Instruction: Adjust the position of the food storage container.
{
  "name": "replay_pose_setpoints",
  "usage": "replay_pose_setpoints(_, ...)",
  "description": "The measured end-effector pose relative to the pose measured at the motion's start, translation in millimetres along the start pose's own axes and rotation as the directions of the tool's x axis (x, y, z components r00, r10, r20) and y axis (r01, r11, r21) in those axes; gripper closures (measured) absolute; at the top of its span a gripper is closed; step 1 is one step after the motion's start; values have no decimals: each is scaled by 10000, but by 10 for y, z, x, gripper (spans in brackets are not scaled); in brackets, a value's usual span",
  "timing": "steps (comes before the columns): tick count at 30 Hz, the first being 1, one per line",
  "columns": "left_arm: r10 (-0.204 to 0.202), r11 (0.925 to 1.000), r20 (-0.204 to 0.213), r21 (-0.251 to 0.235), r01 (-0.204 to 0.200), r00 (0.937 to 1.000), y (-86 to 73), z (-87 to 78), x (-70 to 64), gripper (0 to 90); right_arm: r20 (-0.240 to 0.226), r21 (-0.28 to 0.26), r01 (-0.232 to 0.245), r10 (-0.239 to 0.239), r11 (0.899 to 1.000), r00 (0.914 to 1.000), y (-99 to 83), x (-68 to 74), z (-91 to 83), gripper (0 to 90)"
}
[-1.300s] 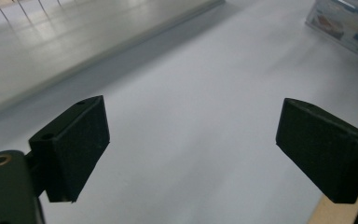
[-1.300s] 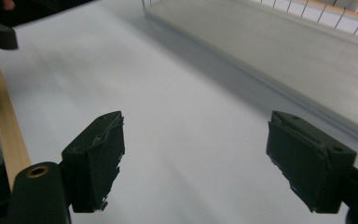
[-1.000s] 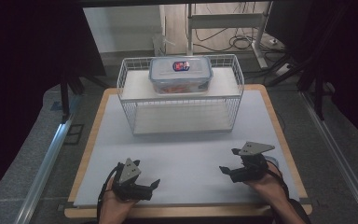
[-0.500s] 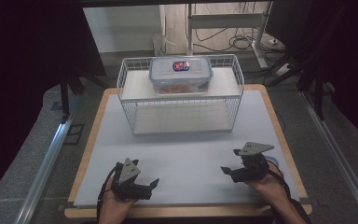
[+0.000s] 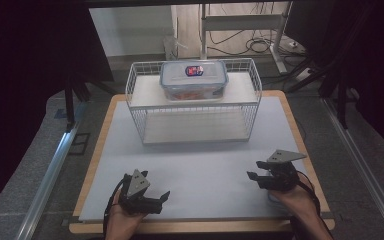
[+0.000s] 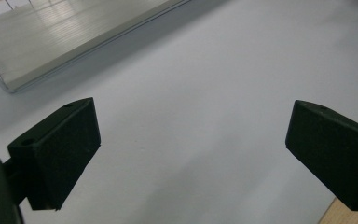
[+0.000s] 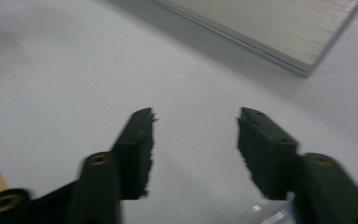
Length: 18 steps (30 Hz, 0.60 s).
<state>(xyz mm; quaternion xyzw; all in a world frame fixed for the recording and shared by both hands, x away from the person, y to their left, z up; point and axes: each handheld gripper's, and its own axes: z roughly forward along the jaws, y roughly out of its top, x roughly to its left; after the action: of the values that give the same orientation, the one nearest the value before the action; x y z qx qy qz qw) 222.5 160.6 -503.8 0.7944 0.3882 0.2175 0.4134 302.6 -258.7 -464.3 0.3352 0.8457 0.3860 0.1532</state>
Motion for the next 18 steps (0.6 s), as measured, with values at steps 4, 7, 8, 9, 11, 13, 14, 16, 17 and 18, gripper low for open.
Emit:
replay_pose_setpoints(4, 24, 10000, -32, 1, -24, 10000, 2, -6, 0, 32, 199, 25, -172, 172, 9998, 9997, -35, -76, -132, 764)
replay_pose_setpoints(7, 45, 10000, -17, -12, -45, 10000, 8, -6, -9, 33, 459, 42, -420, 418, 9991, 9981, -91, -164, -262, 888)
replay_pose_setpoints(8, 70, 10000, -31, -11, -70, 10000, 10, -6, -13, 33, 563, 73, -467, 462, 9989, 9973, -105, -185, -293, 893)
replay_pose_setpoints(9, 109, 9999, -49, -15, -109, 9999, 14, -8, -18, 34, 683, 97, -518, 511, 9986, 9964, -120, -210, -326, 894)
replay_pose_setpoints(11, 118, 9999, -32, -41, -118, 9999, 19, -6, -30, 35, 915, 107, -839, 826, 9964, 9924, -186, -291, -432, 895)
replay_pose_setpoints(13, 171, 9999, -28, -9, -171, 9998, 21, 2, -39, 36, 1157, 70, -1034, 1019, 9946, 9880, -267, -349, -526, 895)
replay_pose_setpoints(14, 200, 9998, -27, 30, -199, 9998, 22, 5, -42, 36, 1262, 92, -1122, 1102, 9936, 9859, -311, -371, -568, 896)
replay_pose_setpoints(16, 251, 9996, -34, 87, -251, 9997, 22, 11, -46, 36, 1464, 140, -1306, 1272, 9913, 9810, -404, -416, -632, 895)
replay_pose_setpoints(17, 267, 9996, -50, 80, -267, 9996, 23, 11, -48, 37, 1562, 162, -1339, 1297, 9909, 9792, -439, -432, -652, 895)
replay_pose_setpoints(18, 283, 9996, -59, 74, -283, 9996, 25, 9, -49, 37, 1689, 216, -1479, 1422, 9888, 9753, -495, -455, -684, 895)
